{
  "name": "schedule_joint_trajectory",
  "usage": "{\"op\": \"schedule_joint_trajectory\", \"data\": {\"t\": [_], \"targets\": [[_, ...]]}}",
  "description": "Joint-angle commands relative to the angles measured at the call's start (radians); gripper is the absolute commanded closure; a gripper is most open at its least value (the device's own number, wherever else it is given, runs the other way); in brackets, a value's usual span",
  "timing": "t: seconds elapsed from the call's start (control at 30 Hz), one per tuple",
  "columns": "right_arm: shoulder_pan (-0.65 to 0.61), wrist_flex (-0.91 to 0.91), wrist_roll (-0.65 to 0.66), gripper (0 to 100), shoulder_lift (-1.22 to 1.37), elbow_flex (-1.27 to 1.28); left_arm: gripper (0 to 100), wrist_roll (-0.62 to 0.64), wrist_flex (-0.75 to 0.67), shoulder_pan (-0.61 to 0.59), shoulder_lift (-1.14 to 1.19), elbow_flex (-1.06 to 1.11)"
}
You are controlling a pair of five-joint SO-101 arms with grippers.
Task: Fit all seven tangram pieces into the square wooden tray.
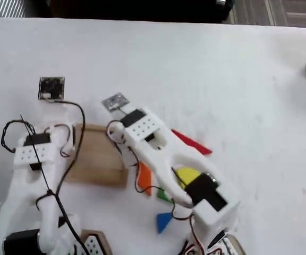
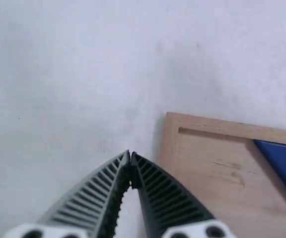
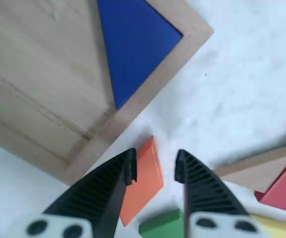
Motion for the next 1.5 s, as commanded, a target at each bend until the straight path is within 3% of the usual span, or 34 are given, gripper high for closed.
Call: {"op": "schedule_joint_trajectory", "data": {"t": [0.0, 0.4, 0.57, 0.73, 0.93, 1.47], "targets": [[-0.021, 0.021, 0.021, 79.7, -0.131, 0.084, 97, -0.011, -0.023, 0.015, -0.035, -0.012], [-0.163, -0.047, 0.164, 80.4, -0.4, 0.425, 97, -0.012, -0.023, 0.015, -0.035, -0.012], [-0.162, -0.084, 0.218, 79.6, -0.364, 0.446, 97, -0.012, -0.023, 0.015, -0.035, -0.012], [-0.176, -0.125, 0.219, 70.2, -0.285, 0.44, 97, -0.012, -0.023, 0.022, -0.035, -0.011], [-0.176, -0.16, 0.222, 70.7, -0.168, 0.377, 97, -0.012, -0.021, 0.039, -0.033, -0.009], [0.082, -0.085, 0.39, 70.7, -0.116, 0.18, 97, -0.035, -0.017, 0.041, -0.033, -0.009]]}}
